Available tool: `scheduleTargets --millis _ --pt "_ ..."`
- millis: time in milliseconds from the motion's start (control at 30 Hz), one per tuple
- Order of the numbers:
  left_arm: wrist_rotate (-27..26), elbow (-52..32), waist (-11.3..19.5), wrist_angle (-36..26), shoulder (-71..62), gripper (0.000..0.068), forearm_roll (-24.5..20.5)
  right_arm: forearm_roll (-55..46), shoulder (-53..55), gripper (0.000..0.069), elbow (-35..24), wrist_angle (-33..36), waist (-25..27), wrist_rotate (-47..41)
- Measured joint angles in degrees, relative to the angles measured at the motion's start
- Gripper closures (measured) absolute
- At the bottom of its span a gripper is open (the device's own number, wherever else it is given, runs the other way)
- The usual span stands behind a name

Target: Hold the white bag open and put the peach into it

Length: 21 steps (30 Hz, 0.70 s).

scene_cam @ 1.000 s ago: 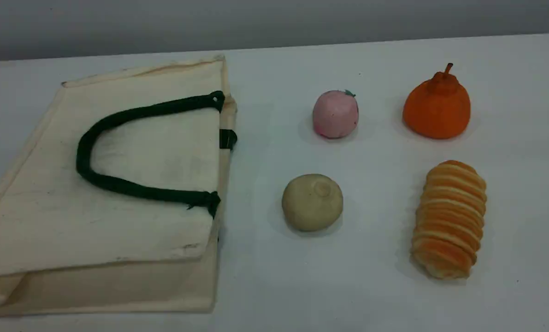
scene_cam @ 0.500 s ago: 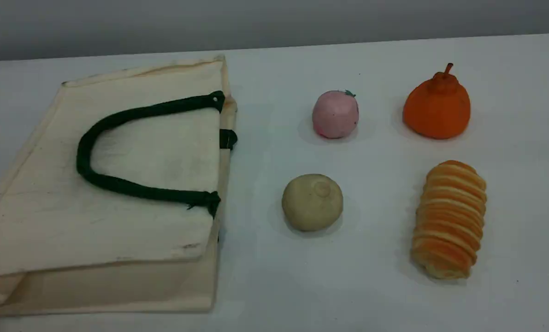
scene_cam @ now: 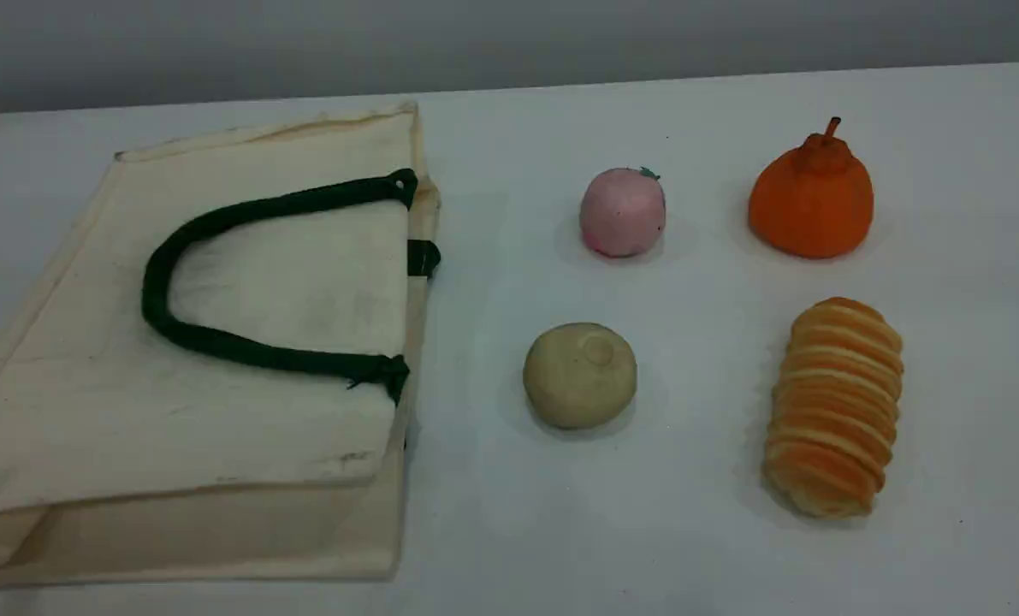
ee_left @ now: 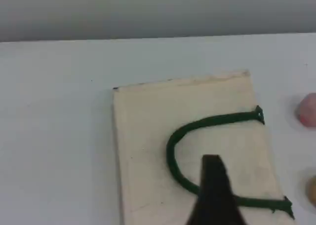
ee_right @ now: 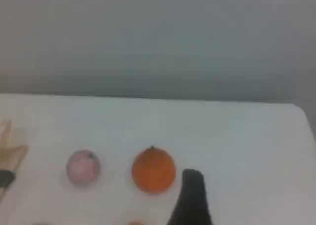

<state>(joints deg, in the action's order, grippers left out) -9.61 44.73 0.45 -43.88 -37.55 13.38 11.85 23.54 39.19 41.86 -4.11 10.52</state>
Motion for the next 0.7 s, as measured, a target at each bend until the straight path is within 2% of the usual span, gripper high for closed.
scheduleTargets --millis 100,300,567,700 --pt "2.7 0.0 0.0 0.7 -0.1 0.0179 0.1 2.1 0.0 0.0148 0.0 -2.0 0.0 -1.2" --pt "2.8 0.0 0.0 1.3 -4.4 0.0169 0.2 1.4 3.7 0.0146 0.1 -5.0 0.0 -2.2" --pt "3.6 0.0 0.0 1.3 -19.1 0.0169 0.4 2.0 16.9 0.0146 0.4 -7.4 0.0 -2.1" --pt "3.8 0.1 0.0 1.5 -27.3 0.0169 0.3 2.7 24.0 0.0146 2.5 -6.4 0.0 -2.1"
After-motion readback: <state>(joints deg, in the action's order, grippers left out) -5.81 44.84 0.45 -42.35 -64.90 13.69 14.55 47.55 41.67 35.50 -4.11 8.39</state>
